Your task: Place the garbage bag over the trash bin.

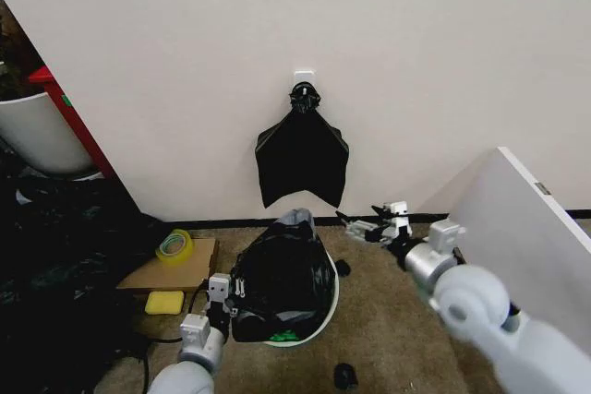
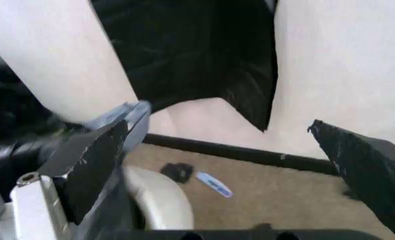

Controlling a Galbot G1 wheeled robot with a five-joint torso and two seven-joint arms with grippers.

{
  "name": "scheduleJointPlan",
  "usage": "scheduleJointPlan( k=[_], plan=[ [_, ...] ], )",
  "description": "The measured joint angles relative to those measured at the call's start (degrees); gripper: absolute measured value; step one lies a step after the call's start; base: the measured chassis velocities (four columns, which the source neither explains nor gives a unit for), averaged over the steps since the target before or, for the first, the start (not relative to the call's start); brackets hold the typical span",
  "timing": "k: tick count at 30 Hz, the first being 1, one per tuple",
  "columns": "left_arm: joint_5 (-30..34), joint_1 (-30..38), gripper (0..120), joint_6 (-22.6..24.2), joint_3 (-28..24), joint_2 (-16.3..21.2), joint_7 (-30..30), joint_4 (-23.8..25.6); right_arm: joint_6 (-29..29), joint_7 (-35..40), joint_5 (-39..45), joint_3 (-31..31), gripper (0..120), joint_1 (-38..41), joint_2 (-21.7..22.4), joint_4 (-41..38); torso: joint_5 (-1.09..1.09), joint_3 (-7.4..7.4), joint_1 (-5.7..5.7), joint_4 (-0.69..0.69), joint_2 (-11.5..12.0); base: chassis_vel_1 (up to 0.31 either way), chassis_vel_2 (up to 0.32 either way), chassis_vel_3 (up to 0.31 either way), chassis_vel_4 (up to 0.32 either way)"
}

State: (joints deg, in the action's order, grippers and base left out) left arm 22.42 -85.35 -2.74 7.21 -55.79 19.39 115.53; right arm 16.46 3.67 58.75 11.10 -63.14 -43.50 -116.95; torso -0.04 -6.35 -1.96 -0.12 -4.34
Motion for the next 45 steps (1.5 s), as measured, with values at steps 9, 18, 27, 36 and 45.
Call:
scheduleJointPlan(
  k=[9,18,27,36,45],
  plan=[
    [8.7,3.1,1,9.1,-2.6,-2.2,10.0,2.2,11.5,21.1,-19.1,-6.4,100,-7.2,-7.2,-17.2,-0.02,0.01,0.00,-0.03,0.0,0.000,0.000,0.000,0.000],
    [5.8,5.4,1,11.2,-4.1,-3.3,11.4,1.8,17.0,23.4,-33.0,-20.4,100,-2.3,-15.3,-10.2,0.00,0.00,0.00,-0.01,0.0,0.000,0.000,0.000,0.000],
    [5.6,5.5,1,10.8,-3.6,-2.2,10.7,1.6,15.2,21.6,-47.7,-22.8,66,-2.4,-15.5,-4.6,0.00,0.00,0.00,-0.02,0.0,0.000,0.000,0.000,0.000],
    [5.7,5.3,1,10.5,-3.3,-1.9,10.4,1.7,14.7,21.6,-49.3,-23.0,34,-2.6,-15.1,-4.3,0.01,0.00,0.00,-0.02,0.0,0.000,0.000,0.000,0.000],
    [7.2,4.6,1,8.7,-2.3,-1.7,9.2,1.8,10.4,21.5,-48.2,-20.5,0,-3.8,-14.6,-4.7,0.01,0.00,0.00,-0.02,0.0,0.000,0.000,0.000,0.000]
  ],
)
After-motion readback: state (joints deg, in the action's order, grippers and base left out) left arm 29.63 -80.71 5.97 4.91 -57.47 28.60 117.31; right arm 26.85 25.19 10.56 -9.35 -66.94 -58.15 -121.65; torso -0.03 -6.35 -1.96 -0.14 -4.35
